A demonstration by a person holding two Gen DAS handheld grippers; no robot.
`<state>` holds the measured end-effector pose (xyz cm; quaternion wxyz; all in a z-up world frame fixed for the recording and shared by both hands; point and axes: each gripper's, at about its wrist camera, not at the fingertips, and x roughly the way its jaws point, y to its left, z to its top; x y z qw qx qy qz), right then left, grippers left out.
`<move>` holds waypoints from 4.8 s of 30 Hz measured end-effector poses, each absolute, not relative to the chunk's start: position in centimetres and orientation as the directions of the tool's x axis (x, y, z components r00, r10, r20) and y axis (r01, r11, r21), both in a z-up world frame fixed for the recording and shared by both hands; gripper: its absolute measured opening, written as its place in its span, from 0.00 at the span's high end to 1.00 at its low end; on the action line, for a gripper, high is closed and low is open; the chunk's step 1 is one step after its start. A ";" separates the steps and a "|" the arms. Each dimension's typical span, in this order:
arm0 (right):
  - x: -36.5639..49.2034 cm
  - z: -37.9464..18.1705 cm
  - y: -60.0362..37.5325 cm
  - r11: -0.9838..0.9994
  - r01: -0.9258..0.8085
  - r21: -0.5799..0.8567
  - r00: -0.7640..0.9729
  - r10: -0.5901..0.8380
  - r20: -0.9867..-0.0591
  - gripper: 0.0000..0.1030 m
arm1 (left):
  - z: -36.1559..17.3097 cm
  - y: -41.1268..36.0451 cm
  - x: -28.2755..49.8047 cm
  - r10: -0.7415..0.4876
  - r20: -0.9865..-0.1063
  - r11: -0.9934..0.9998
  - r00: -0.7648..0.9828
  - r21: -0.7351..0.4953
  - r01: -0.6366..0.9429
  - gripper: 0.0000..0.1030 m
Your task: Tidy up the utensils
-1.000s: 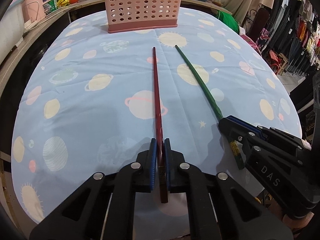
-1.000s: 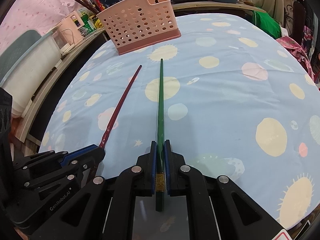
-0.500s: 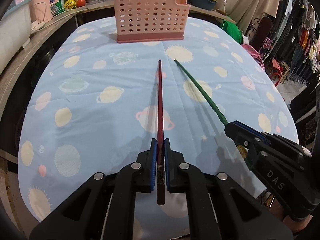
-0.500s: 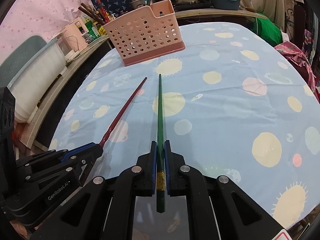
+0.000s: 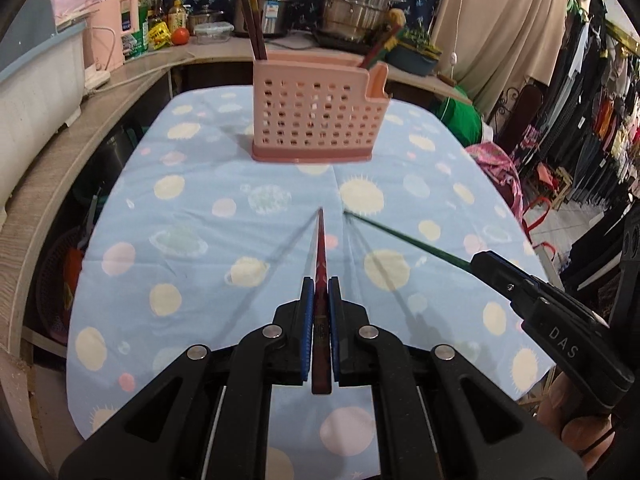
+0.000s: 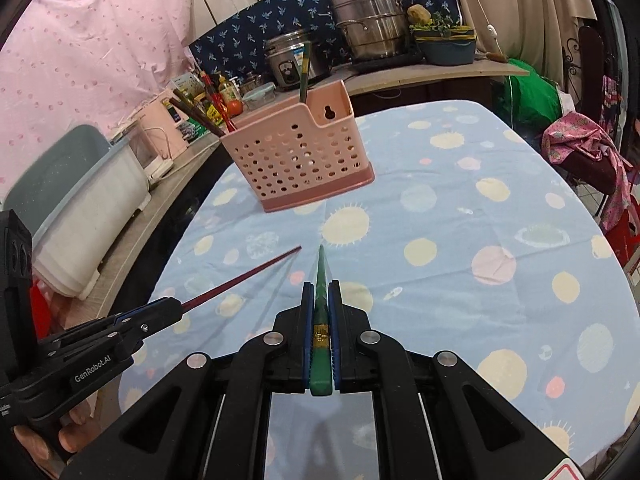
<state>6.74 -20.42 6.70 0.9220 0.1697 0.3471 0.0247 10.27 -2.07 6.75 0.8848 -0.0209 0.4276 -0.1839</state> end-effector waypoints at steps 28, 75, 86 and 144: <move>15.8 17.5 -24.5 0.915 0.026 0.403 0.907 0.148 -0.395 0.93 | 19.0 -1.3 19.1 -0.317 -0.548 0.947 0.774 -0.149 0.283 0.93; 27.3 16.6 -22.4 0.929 0.049 0.367 0.893 0.124 -0.433 0.90 | 20.3 -3.3 28.7 -0.244 -0.486 0.970 0.839 -0.124 0.210 0.93; 26.2 17.1 -22.0 0.930 0.037 0.366 0.900 0.128 -0.417 0.89 | 20.3 -3.6 28.0 -0.225 -0.479 0.974 0.848 -0.098 0.203 0.82; 16.0 11.0 -18.0 0.978 0.055 0.202 0.809 0.075 -0.583 0.64 | 13.4 -3.0 19.3 -0.177 -0.584 0.983 0.792 -0.065 0.172 0.52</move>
